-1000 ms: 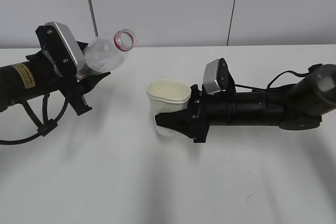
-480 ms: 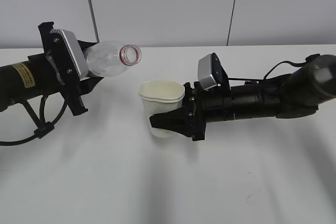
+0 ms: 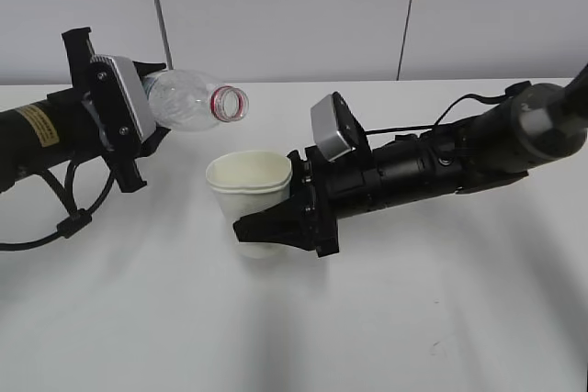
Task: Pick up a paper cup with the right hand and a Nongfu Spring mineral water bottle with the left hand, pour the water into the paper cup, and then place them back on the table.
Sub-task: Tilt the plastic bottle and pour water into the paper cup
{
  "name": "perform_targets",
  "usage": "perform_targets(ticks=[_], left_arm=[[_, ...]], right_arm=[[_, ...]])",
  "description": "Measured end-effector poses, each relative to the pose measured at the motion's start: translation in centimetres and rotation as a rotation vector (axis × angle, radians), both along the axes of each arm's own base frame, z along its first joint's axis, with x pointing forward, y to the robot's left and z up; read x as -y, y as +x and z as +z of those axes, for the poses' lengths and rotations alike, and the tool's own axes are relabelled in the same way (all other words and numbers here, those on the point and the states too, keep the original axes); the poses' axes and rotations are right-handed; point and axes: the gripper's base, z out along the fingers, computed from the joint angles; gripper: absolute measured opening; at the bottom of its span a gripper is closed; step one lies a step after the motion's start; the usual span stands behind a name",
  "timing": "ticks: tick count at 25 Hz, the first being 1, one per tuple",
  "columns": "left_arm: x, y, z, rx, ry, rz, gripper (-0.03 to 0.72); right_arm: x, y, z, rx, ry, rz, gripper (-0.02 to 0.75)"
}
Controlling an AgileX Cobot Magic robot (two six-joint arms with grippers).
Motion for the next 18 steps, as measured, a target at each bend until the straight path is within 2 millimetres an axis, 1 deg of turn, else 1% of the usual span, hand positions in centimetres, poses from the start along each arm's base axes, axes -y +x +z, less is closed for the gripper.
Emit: perform_targets(ticks=[8,18], left_arm=[[-0.08,0.15,0.48,0.087,0.032,0.005,0.407],[-0.22,0.27,0.68,0.146,0.085,0.013,0.407]], right_arm=[[-0.16,0.44,0.49,0.023,0.004,0.004,0.463],[-0.19,0.76,0.63,0.036,-0.006,-0.006,0.463]])
